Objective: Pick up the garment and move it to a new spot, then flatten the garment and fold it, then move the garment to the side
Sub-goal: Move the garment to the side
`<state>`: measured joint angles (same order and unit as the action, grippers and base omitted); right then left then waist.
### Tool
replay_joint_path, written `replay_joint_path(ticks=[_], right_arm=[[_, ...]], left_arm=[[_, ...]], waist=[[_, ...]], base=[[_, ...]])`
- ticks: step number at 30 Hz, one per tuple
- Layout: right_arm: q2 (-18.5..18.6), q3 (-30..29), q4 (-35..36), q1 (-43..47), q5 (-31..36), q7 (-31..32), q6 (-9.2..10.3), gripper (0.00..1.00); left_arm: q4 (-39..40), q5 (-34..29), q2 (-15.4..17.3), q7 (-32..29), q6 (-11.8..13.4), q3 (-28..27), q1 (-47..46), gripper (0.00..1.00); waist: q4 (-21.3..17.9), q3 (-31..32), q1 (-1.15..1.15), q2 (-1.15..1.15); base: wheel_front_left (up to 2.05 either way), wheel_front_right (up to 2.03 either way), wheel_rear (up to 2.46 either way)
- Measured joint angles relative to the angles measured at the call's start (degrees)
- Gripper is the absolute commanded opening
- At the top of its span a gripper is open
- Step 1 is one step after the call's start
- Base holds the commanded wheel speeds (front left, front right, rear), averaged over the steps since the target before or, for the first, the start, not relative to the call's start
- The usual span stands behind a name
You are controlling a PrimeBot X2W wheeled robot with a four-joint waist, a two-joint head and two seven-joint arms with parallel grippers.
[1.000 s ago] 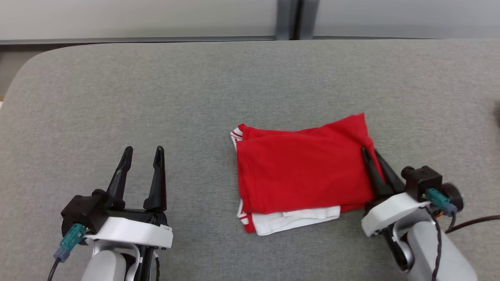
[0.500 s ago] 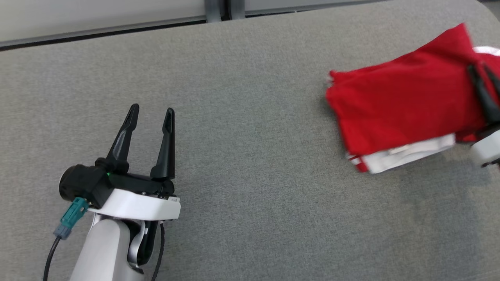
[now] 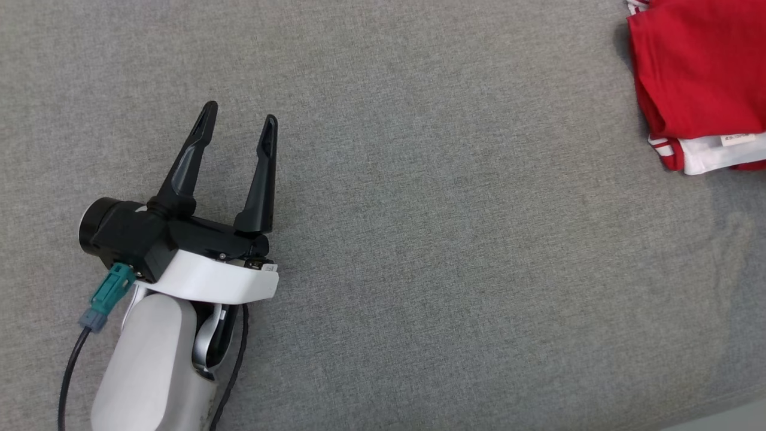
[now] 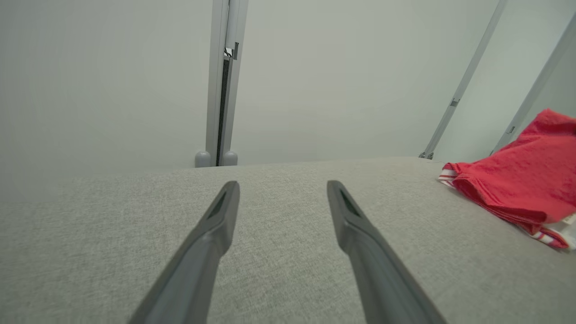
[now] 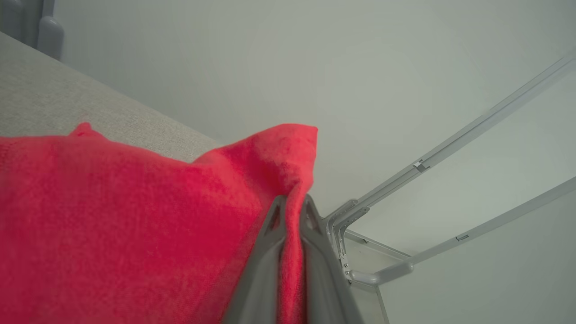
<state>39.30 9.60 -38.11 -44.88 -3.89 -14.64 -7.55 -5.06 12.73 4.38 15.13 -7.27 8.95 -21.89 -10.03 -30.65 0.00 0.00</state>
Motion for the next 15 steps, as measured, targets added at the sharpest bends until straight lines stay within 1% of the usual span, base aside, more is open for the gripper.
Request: replay_joint_path(ticks=[4, 10, 15], right_arm=[[0.60, -2.54, -4.69, -1.26, 0.59, 0.01, 0.00, 0.00], [0.68, -3.96, -9.73, -2.83, 1.98, -0.02, 0.00, 0.00], [1.92, -9.12, -13.36, -4.97, 6.99, -0.05, -0.01, 0.00]], left_arm=[[-0.05, 0.45, 0.55, 0.00, 0.00, 0.24, -0.75, 1.00], [0.10, 0.58, 0.85, 0.00, -0.03, 0.18, -1.31, 1.00], [0.16, 0.68, 0.80, 0.02, -0.09, 0.26, -2.02, 1.00]], waist=[[0.41, -1.48, 0.00, 0.00], [1.41, -3.01, 0.00, 0.00], [2.42, -4.01, 0.00, 0.00]], base=[[0.00, 0.00, 0.00], [0.00, 0.00, 0.00], [0.00, 0.00, 0.00]])
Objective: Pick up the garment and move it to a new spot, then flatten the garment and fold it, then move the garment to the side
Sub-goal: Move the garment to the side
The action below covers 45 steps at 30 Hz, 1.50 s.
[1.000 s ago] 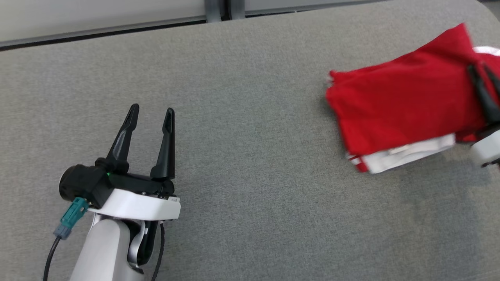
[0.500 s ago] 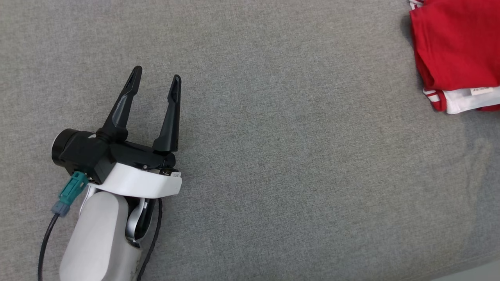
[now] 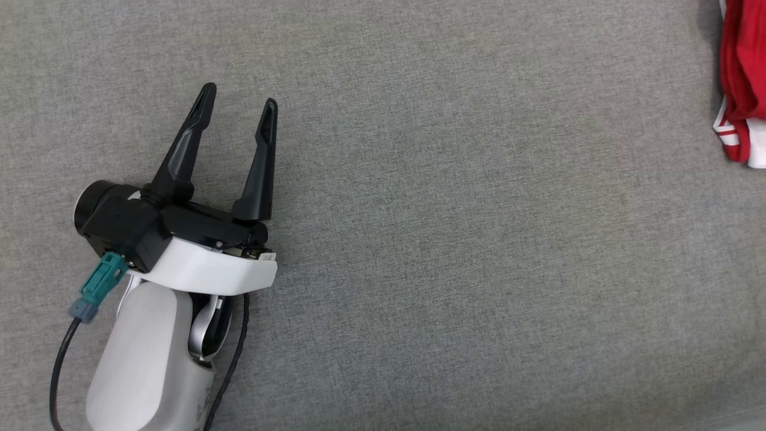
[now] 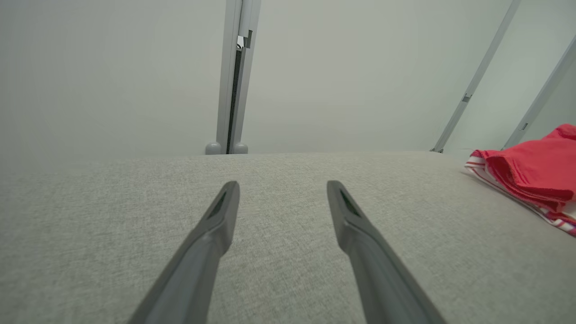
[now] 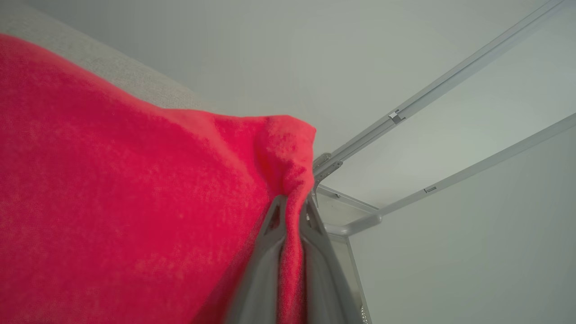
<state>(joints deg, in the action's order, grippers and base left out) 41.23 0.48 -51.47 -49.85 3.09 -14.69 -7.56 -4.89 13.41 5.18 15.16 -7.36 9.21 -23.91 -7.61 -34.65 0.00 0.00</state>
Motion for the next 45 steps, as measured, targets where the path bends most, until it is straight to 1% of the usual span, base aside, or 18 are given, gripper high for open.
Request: replay_joint_path(ticks=[4, 6, 7, 9, 11, 13, 18, 21, 23, 27, 28, 30, 31, 33, 35, 39, 42, 45], right_arm=[[-0.04, -4.45, -2.55, -0.60, 5.78, 1.26, 0.00, 0.00], [-0.78, -6.84, -3.15, -0.71, 7.30, 1.45, 0.01, 0.00], [-1.49, -7.32, -3.45, -0.66, 8.10, 1.60, 0.01, 0.17], [-2.93, -8.95, -4.06, -0.62, 9.23, 1.71, 0.00, 1.00], [-3.76, -11.13, -4.92, -0.68, 9.31, 1.83, 0.01, 1.00], [-5.77, -12.94, -5.55, -1.08, 8.29, 1.75, 0.01, 1.00], [-9.58, -13.61, -3.90, -2.29, 8.58, 0.57, 0.01, 1.00], [-13.63, -13.00, -1.24, -2.39, 7.09, 0.00, 0.01, 1.00], [-16.02, -11.88, 1.66, -1.75, 4.82, -0.11, 0.01, 1.00], [-20.62, -9.04, 12.58, 2.79, -2.90, -0.26, 0.01, 1.00], [-20.62, -9.04, 12.58, 2.79, -2.90, -0.26, 0.01, 1.00], [-22.92, -7.33, 17.59, 6.41, -6.76, -0.26, 0.02, 1.00], [-25.07, -5.46, 22.38, 10.56, -9.42, -0.25, 0.01, 1.00], [-27.47, -4.66, 26.53, 14.50, -13.15, -0.27, 0.02, 1.00], [-29.65, -3.86, 30.02, 18.68, -15.61, -0.27, 0.02, 1.00], [-32.34, -3.13, 35.51, 25.53, -16.64, -0.29, 0.07, 1.00], [-34.84, -2.83, 38.02, 30.15, -16.64, -0.36, 0.08, 1.00], [-36.30, -2.37, 39.98, 33.94, -15.66, -0.42, 0.08, 1.00]], left_arm=[[0.02, 0.20, -0.07, 0.00, 0.00, -0.11, -0.01, 1.00], [-0.07, 0.20, -0.15, 0.00, 0.00, -0.03, -0.02, 1.00], [-0.16, 0.20, -0.19, 0.00, 0.00, -0.01, -0.02, 1.00], [-0.36, 0.21, -0.26, 0.00, 0.00, -0.02, 0.01, 1.00], [-0.64, 0.22, -0.29, 0.00, 0.00, -0.02, 0.01, 1.00], [-1.01, 0.23, -0.38, -0.01, 0.00, -0.02, 0.02, 1.00], [-1.67, 0.74, -0.71, -0.02, 0.00, -0.13, 0.32, 1.00], [-1.75, 0.82, -1.13, -0.03, 0.00, -0.44, 1.19, 1.00], [-1.79, 1.13, -1.37, -0.02, 0.00, -0.93, 1.79, 1.00], [-1.60, 1.40, -1.99, -0.02, 0.00, -2.45, 2.98, 1.00], [-1.60, 1.40, -1.99, -0.02, 0.00, -2.45, 2.98, 1.00], [-1.51, 1.60, -2.07, -0.02, 0.00, -3.35, 3.70, 1.00], [-1.60, 1.65, -2.16, -0.01, 0.00, -3.61, 4.55, 1.00], [-2.05, 1.63, -2.21, -0.03, 0.00, -3.50, 5.91, 1.00], [-2.21, 1.62, -2.41, -0.04, -0.03, -4.61, 7.44, 1.00], [-1.74, 1.57, -2.26, -0.02, 0.86, -6.13, 9.90, 1.00], [-3.27, 0.63, -2.32, -0.02, 1.02, -5.44, 12.06, 1.00], [-5.71, 0.65, -2.33, -0.02, 1.12, -4.55, 14.23, 1.00]], waist=[[0.54, -0.21, 0.00, 0.00], [0.73, -0.12, 0.00, 0.00], [0.82, -0.01, 0.00, 0.00], [0.93, 0.20, 0.00, 0.00], [0.96, 0.44, 0.00, 0.00], [1.01, 0.90, 0.00, 0.00], [1.19, 2.91, 0.00, 0.00], [1.45, 4.81, 0.00, 0.00], [1.73, 6.36, 0.00, 0.00], [2.64, 9.82, 0.00, 0.00], [2.64, 9.82, 0.00, 0.00], [3.36, 11.57, 0.00, 0.00], [4.22, 13.41, 0.00, 0.00], [5.12, 15.32, 0.00, 0.00], [6.01, 17.26, 0.00, 0.00], [7.82, 20.64, 0.00, 0.00], [9.03, 22.70, 0.00, 0.00], [9.89, 24.45, 0.00, 0.00]], base=[[0.00, 0.00, 0.00], [0.00, 0.00, 0.00], [0.00, 0.00, 0.00], [0.00, 0.00, 0.00], [0.00, 0.00, 0.00], [0.00, 0.00, 0.00], [0.00, 0.00, 0.00], [0.00, 0.00, 0.00], [0.00, 0.00, 0.00], [0.00, 0.00, 0.00], [0.00, 0.00, 0.00], [0.00, 0.00, 0.00], [0.00, 0.00, 0.00], [0.00, 0.00, 0.00], [0.00, 0.00, 0.00], [0.00, 0.00, 0.00], [0.00, 0.00, 0.00], [0.00, 0.00, 0.00]])
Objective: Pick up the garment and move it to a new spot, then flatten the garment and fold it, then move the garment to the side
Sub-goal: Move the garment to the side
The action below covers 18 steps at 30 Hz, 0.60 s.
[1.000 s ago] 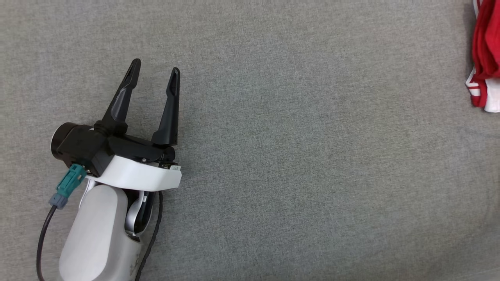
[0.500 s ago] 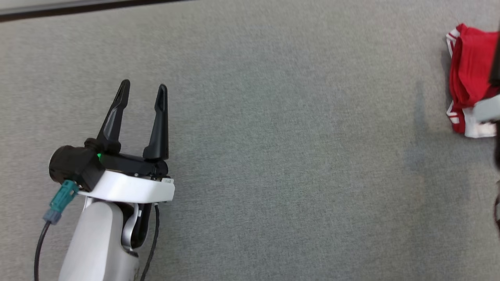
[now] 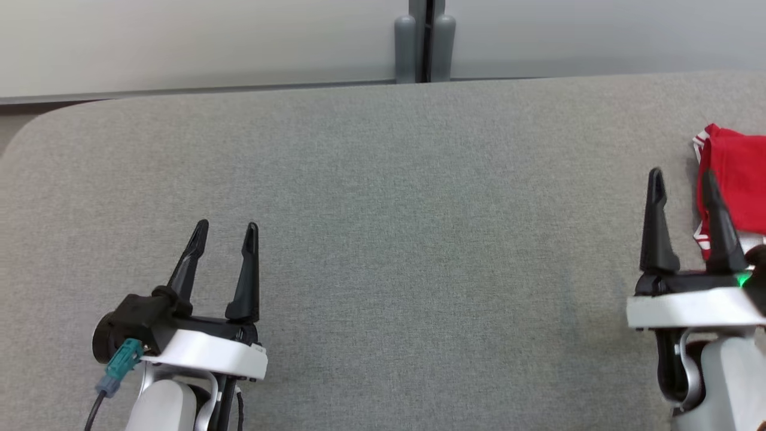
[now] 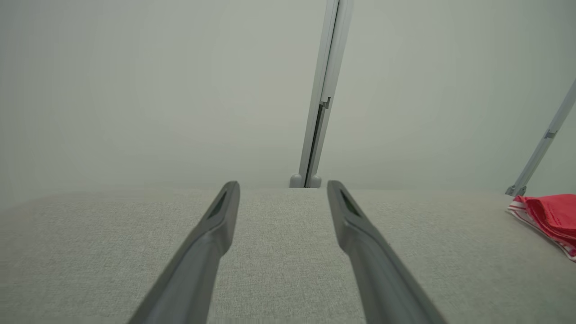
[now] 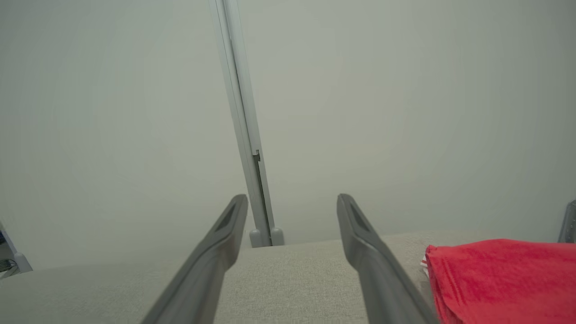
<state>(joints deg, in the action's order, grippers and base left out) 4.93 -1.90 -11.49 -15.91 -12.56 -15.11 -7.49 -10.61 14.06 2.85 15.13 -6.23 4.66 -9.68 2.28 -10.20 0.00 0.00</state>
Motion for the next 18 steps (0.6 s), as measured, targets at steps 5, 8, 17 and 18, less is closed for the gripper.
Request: replay_joint_path(ticks=[5, 8, 17, 18], right_arm=[[-1.38, 0.67, 2.25, 4.75, 3.49, 0.00, -0.01, 1.00], [-1.80, 0.48, 2.56, 6.70, 3.56, 0.00, 0.00, 1.00], [-2.03, 1.22, 3.19, 8.87, 3.42, 0.00, 0.00, 1.00], [-2.03, 1.19, 3.24, 8.87, 3.25, 0.00, -0.01, 1.00]], left_arm=[[1.07, -1.87, 0.01, 0.00, 1.01, 0.00, 0.67, 1.00], [3.48, -3.47, 0.00, -0.01, 2.21, -0.04, 1.88, 1.00], [3.16, -4.00, -0.02, 0.00, 4.24, 0.73, 3.13, 1.00], [3.16, -3.99, -0.03, 0.00, 4.39, 0.76, 3.14, 1.00]], waist=[[0.54, 1.43, 0.00, 0.00], [0.39, 1.66, 0.00, 0.00], [0.06, 2.04, 0.00, 0.00], [0.05, 2.05, 0.00, 0.00]], base=[[0.00, 0.00, 0.00], [0.00, 0.00, 0.00], [0.00, 0.00, 0.00], [0.00, 0.00, 0.00]])
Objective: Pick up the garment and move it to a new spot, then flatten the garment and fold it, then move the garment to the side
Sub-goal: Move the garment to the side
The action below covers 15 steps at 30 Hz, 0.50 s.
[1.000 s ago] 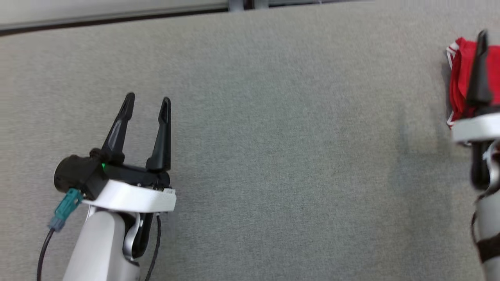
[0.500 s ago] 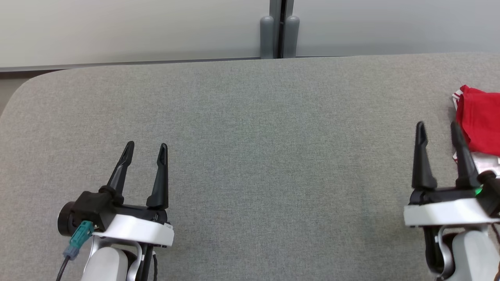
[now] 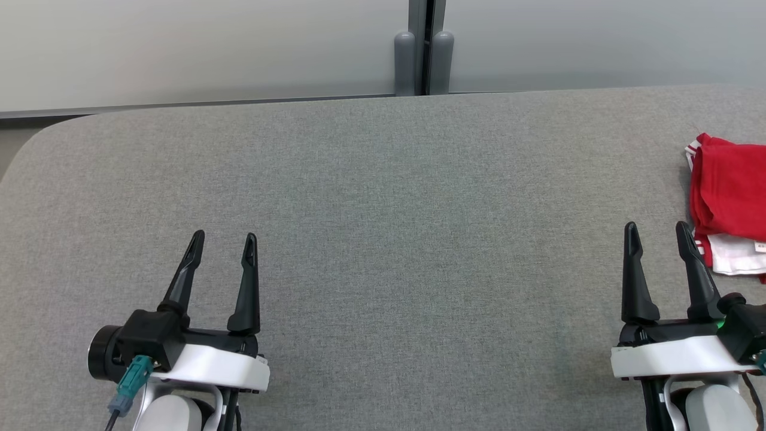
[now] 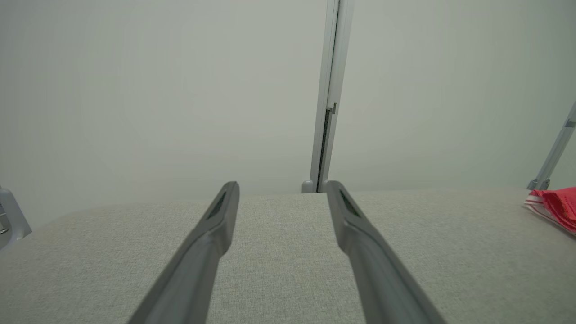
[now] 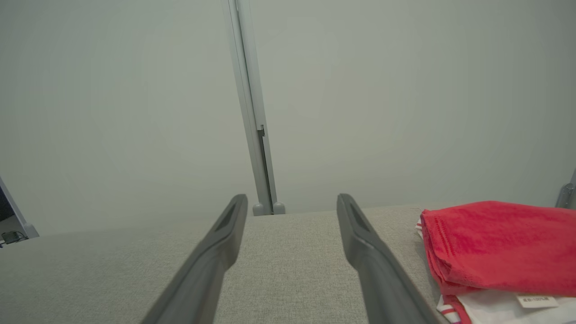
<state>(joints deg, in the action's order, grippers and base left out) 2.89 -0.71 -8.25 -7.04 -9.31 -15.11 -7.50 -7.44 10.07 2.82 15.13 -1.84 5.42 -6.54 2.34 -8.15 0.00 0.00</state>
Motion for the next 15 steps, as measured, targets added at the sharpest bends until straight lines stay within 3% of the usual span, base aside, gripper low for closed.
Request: replay_joint_path(ticks=[15], right_arm=[[-0.01, 0.25, 0.74, -0.02, -0.22, 0.00, 0.00, 1.00]], left_arm=[[-1.72, 2.50, -0.01, 0.00, 0.05, -0.58, 0.20, 1.00]], waist=[[0.12, 0.31, 0.00, 0.00]], base=[[0.00, 0.00, 0.00]])
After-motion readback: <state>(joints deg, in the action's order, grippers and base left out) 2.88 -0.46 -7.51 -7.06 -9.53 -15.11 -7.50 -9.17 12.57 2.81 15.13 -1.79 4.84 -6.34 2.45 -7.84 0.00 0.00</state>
